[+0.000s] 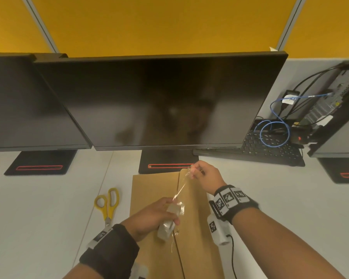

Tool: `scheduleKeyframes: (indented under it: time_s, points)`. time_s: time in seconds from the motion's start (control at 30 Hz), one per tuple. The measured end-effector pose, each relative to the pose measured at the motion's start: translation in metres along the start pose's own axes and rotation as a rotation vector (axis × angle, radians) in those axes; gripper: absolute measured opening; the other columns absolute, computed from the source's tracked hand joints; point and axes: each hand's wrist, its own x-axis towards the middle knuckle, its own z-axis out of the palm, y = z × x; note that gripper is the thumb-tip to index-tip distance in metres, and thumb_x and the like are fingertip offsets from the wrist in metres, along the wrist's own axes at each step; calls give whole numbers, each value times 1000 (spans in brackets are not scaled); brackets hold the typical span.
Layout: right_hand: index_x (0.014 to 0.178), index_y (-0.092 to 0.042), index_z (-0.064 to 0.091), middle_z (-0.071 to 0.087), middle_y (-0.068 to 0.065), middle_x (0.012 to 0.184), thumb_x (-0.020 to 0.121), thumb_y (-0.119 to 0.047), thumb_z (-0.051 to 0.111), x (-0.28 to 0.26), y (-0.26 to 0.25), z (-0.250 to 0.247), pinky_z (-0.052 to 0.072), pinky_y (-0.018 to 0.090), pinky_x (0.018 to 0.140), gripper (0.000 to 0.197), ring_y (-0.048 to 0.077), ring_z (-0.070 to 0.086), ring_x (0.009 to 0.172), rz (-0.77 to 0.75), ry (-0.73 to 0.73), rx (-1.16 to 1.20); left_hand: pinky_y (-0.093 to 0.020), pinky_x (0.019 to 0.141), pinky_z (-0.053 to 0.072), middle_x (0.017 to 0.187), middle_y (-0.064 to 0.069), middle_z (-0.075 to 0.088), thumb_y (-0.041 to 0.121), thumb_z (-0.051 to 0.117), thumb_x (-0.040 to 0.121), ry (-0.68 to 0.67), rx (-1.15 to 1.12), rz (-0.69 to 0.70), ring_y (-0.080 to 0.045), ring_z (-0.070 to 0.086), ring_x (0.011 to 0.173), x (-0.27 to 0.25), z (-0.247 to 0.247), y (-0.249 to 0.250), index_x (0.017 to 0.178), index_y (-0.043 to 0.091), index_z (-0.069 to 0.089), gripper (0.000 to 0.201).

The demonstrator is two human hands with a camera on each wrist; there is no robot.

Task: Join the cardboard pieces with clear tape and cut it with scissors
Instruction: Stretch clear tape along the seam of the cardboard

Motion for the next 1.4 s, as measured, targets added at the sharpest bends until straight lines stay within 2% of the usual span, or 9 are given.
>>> scheduleKeyframes:
  time_s: [0.13,0.27,0.5,0.63,0.77,1.0,1.17,1.3,1.4]
  points:
    - [92,-19,58,60,-4,85,98,-18,48,4,-5,2,35,8,65,12,1,52,77,-18,35,-22,-28,85,44,83,1,61,27,51,95,81,160,19,-14,59,84,4,-1,-8,118,23,53,24]
    - [97,-16,58,60,-2,87,99,-19,47,4,-9,6,35,8,63,11,2,52,76,-31,64,-31,-32,85,46,57,6,54,33,44,98,185,255,-57,-10,51,61,11,-7,-13,108,7,64,35]
    - [89,-17,55,59,-4,82,99,-14,43,4,1,12,36,9,63,16,4,53,75,-9,59,-6,-29,78,45,55,5,61,44,40,97,130,496,-133,-8,53,56,6,-18,1,96,0,67,52]
    - [88,-17,54,62,-4,85,100,-19,44,1,15,6,34,11,65,15,6,55,77,3,-91,-34,-24,63,45,82,-2,69,37,44,98,-51,146,-119,-15,56,64,-13,-11,5,120,21,50,28]
    - [88,-17,54,65,-3,91,100,-20,43,-2,19,4,37,15,69,16,3,57,82,-5,-70,0,-22,56,46,82,-6,67,33,50,96,-41,-7,-112,-19,57,64,-18,-9,0,122,18,49,31]
    - [87,-16,53,67,5,88,100,-15,40,7,-1,10,37,12,65,18,11,58,79,-78,24,5,-26,57,49,46,-4,56,54,40,94,-77,137,-306,-17,53,40,-17,-1,-8,62,9,54,57]
    - [89,-17,53,65,3,90,101,-18,41,8,20,13,39,13,66,17,17,59,82,-24,-73,-59,-22,42,44,68,-10,61,40,52,94,69,148,-232,-16,49,39,-12,4,-13,97,6,53,34]
    - [91,-18,50,63,3,87,102,-19,38,5,30,11,40,14,64,16,17,57,76,-39,-106,-144,-22,47,42,82,-14,66,41,53,93,48,89,-188,-15,47,41,-17,6,-14,94,11,55,30]
    - [91,-20,49,62,1,82,102,-21,37,6,29,11,39,16,60,16,17,56,71,-53,-105,-195,-27,56,45,107,-35,60,51,52,85,-74,85,-206,-19,51,46,-20,7,-16,81,18,63,34]
